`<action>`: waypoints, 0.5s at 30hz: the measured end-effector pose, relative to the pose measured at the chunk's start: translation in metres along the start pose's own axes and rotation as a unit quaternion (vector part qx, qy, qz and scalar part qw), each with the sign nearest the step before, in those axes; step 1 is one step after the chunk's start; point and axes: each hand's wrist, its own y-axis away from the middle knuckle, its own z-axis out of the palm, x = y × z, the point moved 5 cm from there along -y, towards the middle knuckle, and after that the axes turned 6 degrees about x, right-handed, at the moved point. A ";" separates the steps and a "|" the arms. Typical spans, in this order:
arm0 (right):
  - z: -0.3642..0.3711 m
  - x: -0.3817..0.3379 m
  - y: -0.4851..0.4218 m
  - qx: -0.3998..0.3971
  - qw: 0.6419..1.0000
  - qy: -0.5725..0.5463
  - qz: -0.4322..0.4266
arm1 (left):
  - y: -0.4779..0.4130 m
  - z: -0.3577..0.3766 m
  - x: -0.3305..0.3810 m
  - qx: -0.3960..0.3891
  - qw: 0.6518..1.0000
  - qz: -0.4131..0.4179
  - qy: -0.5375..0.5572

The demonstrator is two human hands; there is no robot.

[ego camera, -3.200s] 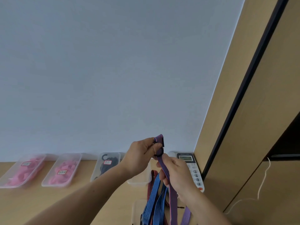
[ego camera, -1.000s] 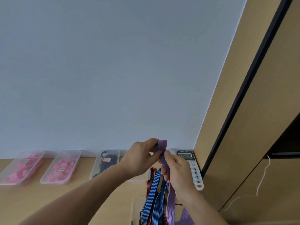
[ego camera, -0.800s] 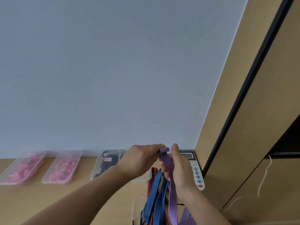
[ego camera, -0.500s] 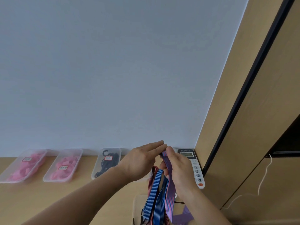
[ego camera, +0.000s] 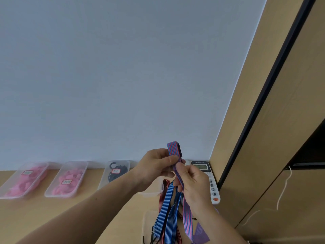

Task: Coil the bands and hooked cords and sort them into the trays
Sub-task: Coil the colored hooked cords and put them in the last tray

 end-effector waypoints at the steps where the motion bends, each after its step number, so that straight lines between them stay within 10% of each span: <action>1: -0.001 0.000 0.000 0.001 1.000 0.009 0.001 | -0.001 -0.001 -0.001 0.005 1.000 0.002 -0.006; 10: 0.003 0.010 0.001 -0.014 0.996 0.013 0.081 | -0.004 -0.006 0.001 0.118 0.964 0.151 -0.182; 15: 0.006 0.008 0.001 -0.030 0.994 -0.013 0.104 | 0.006 -0.012 0.004 0.173 0.831 0.318 -0.423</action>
